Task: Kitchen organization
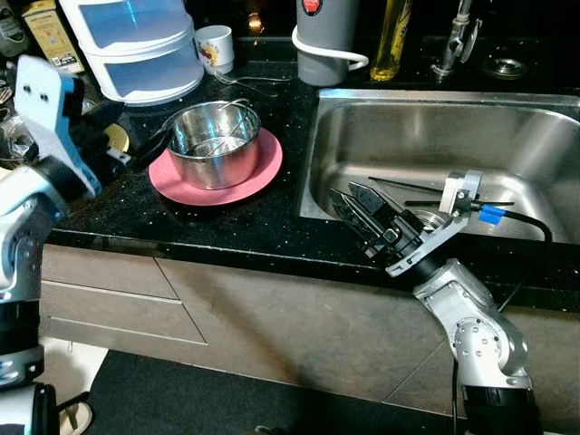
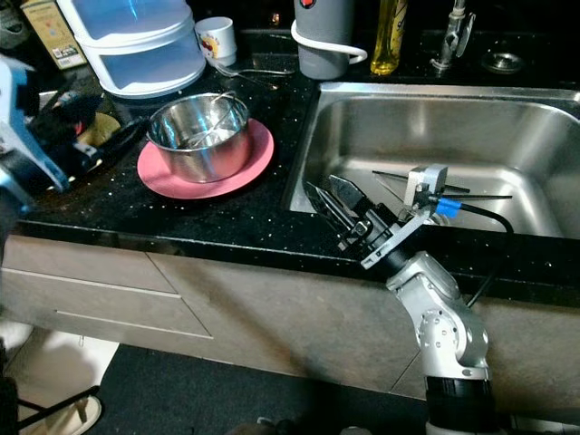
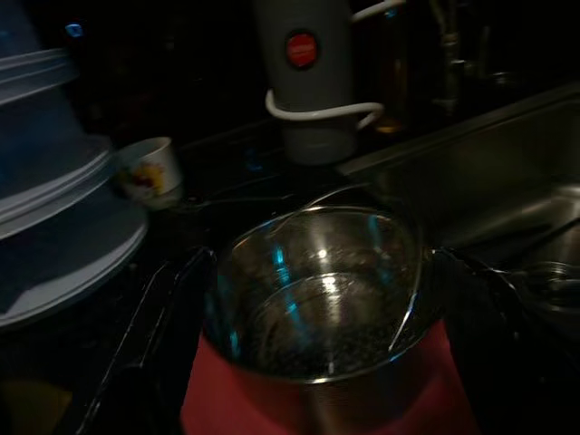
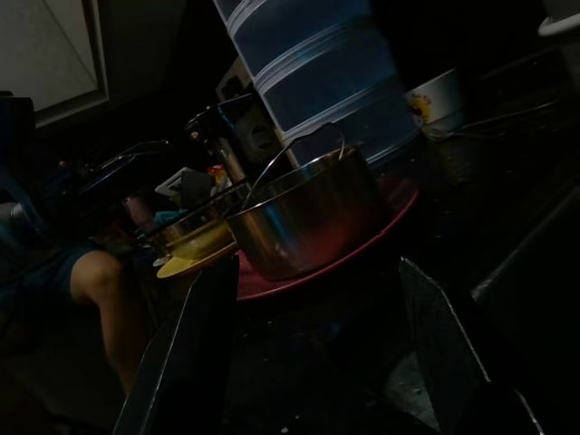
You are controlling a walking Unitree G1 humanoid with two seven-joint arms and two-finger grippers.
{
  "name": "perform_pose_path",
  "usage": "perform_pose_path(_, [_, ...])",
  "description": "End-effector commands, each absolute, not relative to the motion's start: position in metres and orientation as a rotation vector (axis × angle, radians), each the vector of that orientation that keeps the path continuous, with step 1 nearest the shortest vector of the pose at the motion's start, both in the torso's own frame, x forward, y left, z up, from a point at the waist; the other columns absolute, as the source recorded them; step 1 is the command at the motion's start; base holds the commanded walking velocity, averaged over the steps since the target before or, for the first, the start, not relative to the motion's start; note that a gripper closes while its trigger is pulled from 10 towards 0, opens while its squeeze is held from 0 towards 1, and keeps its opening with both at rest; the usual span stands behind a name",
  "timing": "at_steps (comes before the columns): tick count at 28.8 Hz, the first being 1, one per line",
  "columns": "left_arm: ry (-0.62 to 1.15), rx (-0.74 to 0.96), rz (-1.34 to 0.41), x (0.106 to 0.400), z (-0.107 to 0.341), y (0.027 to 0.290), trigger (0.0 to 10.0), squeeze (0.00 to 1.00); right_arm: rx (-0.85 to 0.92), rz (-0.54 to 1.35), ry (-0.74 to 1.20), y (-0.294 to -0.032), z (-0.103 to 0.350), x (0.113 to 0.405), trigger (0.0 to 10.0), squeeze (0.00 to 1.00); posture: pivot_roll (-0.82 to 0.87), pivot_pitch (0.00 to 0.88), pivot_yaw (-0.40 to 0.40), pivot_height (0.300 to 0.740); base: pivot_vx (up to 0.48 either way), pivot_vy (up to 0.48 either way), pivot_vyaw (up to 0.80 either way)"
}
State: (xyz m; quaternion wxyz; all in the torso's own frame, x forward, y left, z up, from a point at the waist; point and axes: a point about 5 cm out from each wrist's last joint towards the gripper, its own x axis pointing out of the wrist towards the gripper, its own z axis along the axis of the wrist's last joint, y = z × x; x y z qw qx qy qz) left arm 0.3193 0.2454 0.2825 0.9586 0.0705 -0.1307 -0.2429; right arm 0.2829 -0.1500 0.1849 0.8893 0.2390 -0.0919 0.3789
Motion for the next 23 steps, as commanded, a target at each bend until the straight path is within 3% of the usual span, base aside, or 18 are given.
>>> perform_pose_path(1, [-0.249,0.128,-0.527,0.324,0.277,0.244,10.0,0.0,0.485,0.782,-0.189,-0.148,0.184,0.283,10.0,0.0,-0.05,0.067,0.011,0.74,0.0,0.0,0.0])
perform_pose_path(11, [-0.162,0.142,-0.568,0.346,0.265,0.255,10.0,0.0,0.472,0.78,-0.183,-0.15,0.185,0.28,10.0,0.0,-0.08,0.063,0.015,0.74,0.0,0.0,0.0])
perform_pose_path(23, [-0.072,0.191,-0.678,0.361,0.26,0.247,10.0,0.0,0.447,0.768,-0.183,-0.156,0.189,0.273,10.0,0.0,-0.11,0.09,0.023,0.74,0.0,0.0,0.0])
